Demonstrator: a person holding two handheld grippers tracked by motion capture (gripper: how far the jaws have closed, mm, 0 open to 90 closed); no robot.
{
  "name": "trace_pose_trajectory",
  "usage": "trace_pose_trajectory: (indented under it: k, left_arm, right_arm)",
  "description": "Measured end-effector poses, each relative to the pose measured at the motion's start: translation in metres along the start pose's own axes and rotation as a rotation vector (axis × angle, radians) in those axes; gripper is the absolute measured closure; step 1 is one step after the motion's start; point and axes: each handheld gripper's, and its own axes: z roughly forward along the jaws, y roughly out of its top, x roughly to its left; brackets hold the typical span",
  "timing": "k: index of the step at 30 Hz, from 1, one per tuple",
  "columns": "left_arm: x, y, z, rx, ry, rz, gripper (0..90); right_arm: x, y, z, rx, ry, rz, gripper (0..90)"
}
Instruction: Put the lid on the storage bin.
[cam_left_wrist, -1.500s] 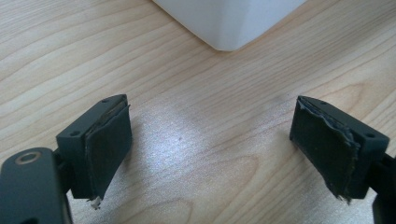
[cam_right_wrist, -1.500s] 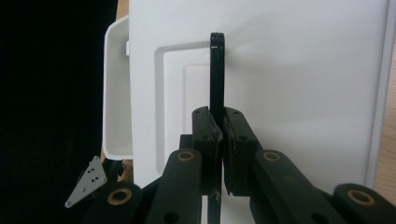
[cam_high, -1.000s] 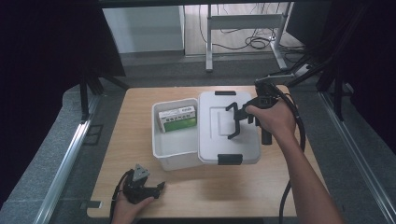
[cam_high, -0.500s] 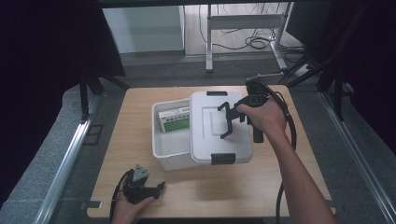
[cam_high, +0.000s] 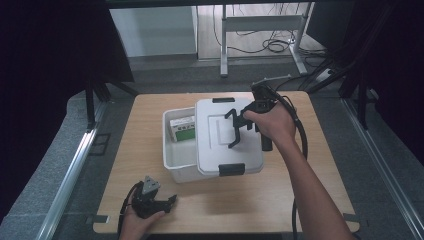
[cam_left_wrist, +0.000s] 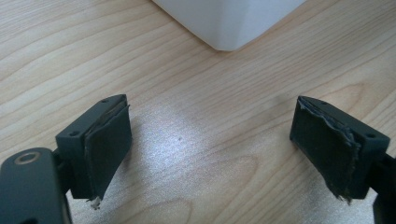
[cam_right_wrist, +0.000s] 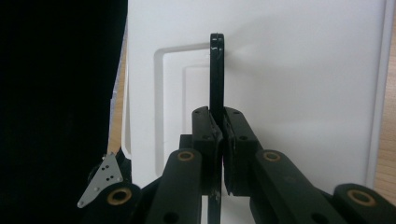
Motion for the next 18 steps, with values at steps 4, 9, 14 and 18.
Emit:
trace_pose_trajectory:
  k: [4,9,14,18]
  left_arm:
    - [0.0,0.0,0.0,0.0,0.0,0.0,12.6]
    - [0.0,0.0,0.0,0.001,0.0,0.001,12.6]
    - [0.0,0.0,0.0,0.001,0.0,0.001,12.6]
    - [0.0,0.0,0.0,0.001,0.0,0.001,12.6]
  right_arm:
    - [0.004,0.001,0.002,0.003,0.0,-0.006,84.5]
    - [0.01,0.004,0.004,0.005,-0.002,-0.015,84.4]
    - [0.015,0.005,0.008,0.01,0.001,-0.02,84.4]
    - [0.018,0.006,0.011,0.013,0.002,-0.024,84.4]
